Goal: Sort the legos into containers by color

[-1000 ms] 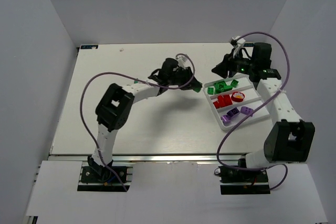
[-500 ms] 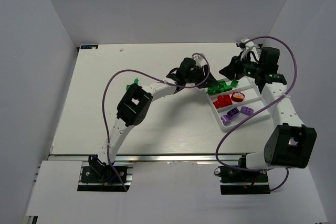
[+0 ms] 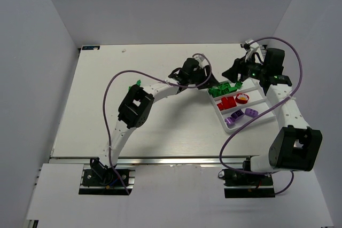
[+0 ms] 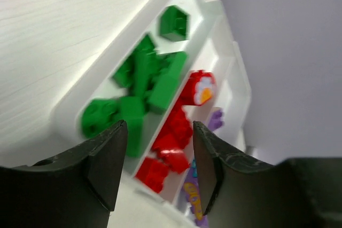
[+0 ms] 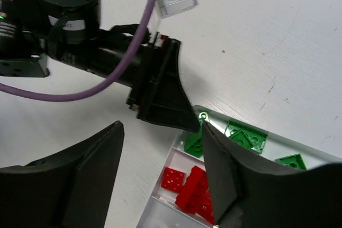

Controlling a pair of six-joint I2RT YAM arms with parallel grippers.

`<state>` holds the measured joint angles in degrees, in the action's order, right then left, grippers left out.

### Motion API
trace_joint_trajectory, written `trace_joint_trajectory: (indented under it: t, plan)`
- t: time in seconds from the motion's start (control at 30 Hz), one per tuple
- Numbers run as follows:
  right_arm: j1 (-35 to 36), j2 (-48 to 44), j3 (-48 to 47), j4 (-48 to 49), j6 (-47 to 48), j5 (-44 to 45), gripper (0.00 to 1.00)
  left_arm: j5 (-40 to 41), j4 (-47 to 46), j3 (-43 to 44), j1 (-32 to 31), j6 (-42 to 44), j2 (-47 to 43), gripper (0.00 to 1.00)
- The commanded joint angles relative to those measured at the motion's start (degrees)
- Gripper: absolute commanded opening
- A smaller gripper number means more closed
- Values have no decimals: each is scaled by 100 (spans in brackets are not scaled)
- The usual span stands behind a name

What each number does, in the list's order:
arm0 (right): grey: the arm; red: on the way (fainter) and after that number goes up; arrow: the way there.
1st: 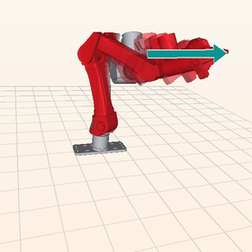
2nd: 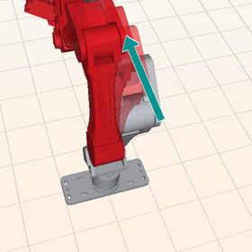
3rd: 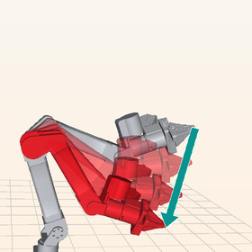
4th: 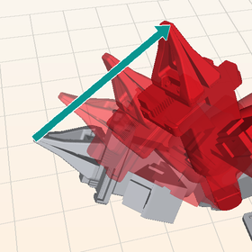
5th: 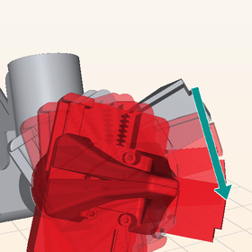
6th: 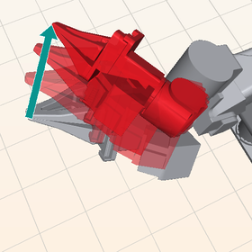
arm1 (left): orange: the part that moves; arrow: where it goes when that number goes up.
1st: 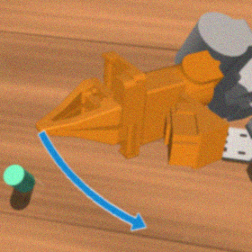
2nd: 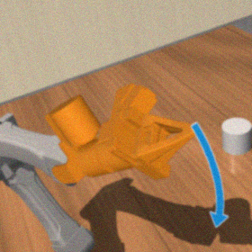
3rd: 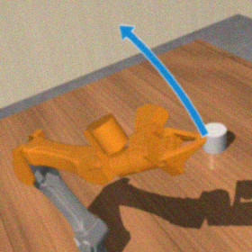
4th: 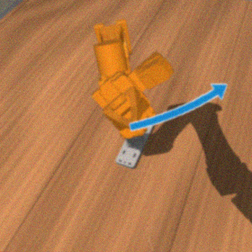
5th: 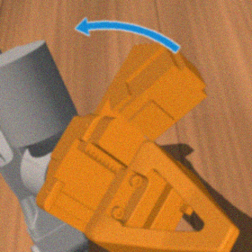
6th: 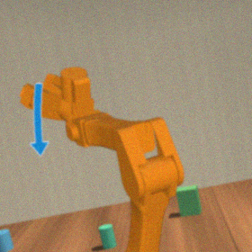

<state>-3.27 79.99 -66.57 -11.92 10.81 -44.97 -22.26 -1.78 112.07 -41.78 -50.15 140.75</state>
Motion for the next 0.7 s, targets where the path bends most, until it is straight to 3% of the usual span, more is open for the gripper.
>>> trace_joint_trajectory:
  t: [0.0,0.03,0.13,0.23,0.37,0.5,0.67]
  plan:
    - [-69,-36,-6,67,176,207,68,827,608,-588,344,462,-1030,60]
    - [-86,-18,3,50,272,286,86,985,687,-842,433,532,-1476,60]
    - [-104,26,117,67,430,603,89,1574,968,-1912,862,813,-2433,65]
    - [-113,183,161,-90,755,604,89,1996,1407,-2617,1329,1287,-3008,98]
    - [-104,447,48,-678,1142,402,89,2576,2581,-2753,1918,2156,-3370,98]
    - [-95,623,-102,-820,1099,112,77,3455,3596,-2296,2322,2773,-3010,98]
    - [-51,755,-242,-926,1020,-12,61,3878,3896,-1848,2473,3256,-2439,96]
